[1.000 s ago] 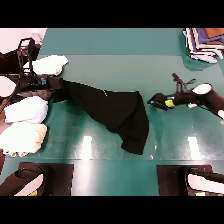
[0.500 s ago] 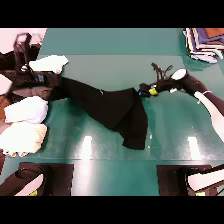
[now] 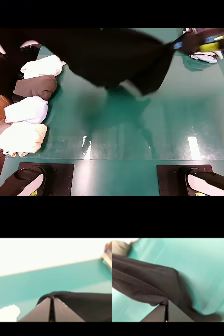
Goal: Fold the shirts.
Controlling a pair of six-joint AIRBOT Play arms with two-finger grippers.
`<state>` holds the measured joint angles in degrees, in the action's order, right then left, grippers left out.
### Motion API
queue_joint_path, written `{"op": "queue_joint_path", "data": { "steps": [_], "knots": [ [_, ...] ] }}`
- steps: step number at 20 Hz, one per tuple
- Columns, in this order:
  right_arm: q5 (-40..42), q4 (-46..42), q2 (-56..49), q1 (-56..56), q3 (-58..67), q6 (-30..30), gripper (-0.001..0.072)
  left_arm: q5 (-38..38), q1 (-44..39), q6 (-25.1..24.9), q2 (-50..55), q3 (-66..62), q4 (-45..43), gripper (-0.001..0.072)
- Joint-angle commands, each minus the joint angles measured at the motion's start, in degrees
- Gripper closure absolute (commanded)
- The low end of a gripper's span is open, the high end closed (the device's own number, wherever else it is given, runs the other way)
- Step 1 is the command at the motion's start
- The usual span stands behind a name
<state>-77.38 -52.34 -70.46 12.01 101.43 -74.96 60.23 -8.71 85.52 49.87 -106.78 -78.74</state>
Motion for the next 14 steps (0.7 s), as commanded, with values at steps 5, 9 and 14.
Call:
{"op": "queue_joint_path", "data": {
  "steps": [5,9,14],
  "knots": [
    [-7.0,-11.1,12.7,-0.3,8.5,-9.2,0.0701,6.0,0.0,-1.8,0.0,-12.1,0.9,0.0683],
    [-15.1,-10.7,6.7,1.1,7.4,-14.2,0.0701,7.6,0.1,-1.8,4.6,2.1,-2.6,0.0682],
    [-8.4,-10.9,-4.6,9.9,-8.9,-13.8,0.0701,5.6,0.1,-1.7,18.9,20.5,-5.1,0.0681]
  ]
}}
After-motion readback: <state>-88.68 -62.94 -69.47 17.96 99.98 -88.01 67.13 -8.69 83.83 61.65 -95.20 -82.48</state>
